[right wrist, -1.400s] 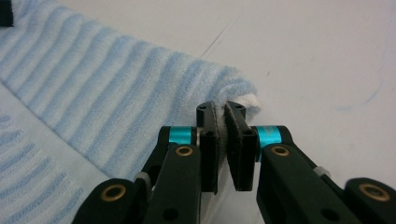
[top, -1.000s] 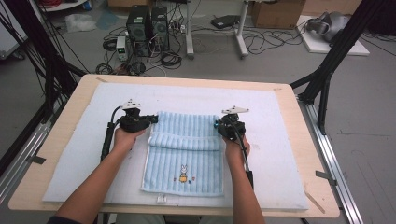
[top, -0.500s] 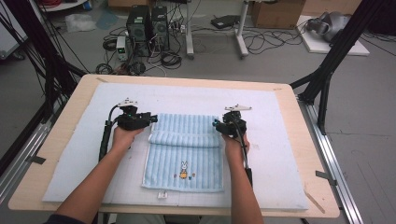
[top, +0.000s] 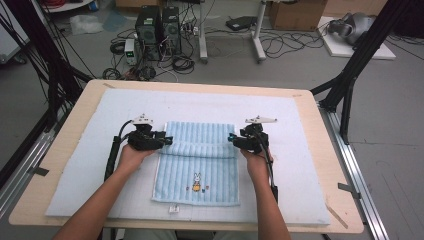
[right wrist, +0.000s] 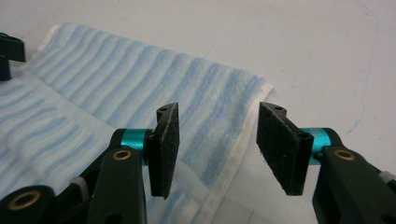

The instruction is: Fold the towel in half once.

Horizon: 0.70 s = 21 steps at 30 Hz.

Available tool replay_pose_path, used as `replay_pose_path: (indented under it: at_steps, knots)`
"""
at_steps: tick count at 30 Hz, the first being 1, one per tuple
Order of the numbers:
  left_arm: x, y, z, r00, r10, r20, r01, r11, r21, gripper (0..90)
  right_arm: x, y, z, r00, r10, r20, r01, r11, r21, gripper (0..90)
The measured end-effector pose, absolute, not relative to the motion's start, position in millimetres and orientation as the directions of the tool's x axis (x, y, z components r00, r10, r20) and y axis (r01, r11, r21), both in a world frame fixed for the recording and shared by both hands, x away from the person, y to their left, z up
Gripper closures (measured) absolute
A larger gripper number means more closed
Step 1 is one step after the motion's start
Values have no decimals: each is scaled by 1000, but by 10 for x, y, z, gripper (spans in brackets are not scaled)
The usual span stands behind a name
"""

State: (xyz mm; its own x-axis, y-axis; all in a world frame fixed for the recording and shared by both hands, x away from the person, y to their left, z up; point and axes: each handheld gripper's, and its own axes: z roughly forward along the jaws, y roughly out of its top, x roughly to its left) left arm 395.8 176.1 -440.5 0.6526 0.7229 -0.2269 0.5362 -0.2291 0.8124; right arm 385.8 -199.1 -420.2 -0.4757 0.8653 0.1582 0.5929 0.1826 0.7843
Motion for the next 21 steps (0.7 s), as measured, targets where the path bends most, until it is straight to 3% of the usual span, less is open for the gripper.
replay_pose_path:
  at_steps: [6,12,21]
  knots:
    - [3872,1727,-4415,674,715,-186,523,-284,803,559,3745,-2017,-4330,-541,816,204,620,223,752,514]
    - [3768,1735,-4450,694,709,-124,490,-339,803,810,3677,-2025,-4409,-579,792,197,615,265,743,791]
    - [3589,1828,-4355,709,690,-143,435,-269,859,849,3533,-2009,-4327,-604,782,153,569,289,770,812]
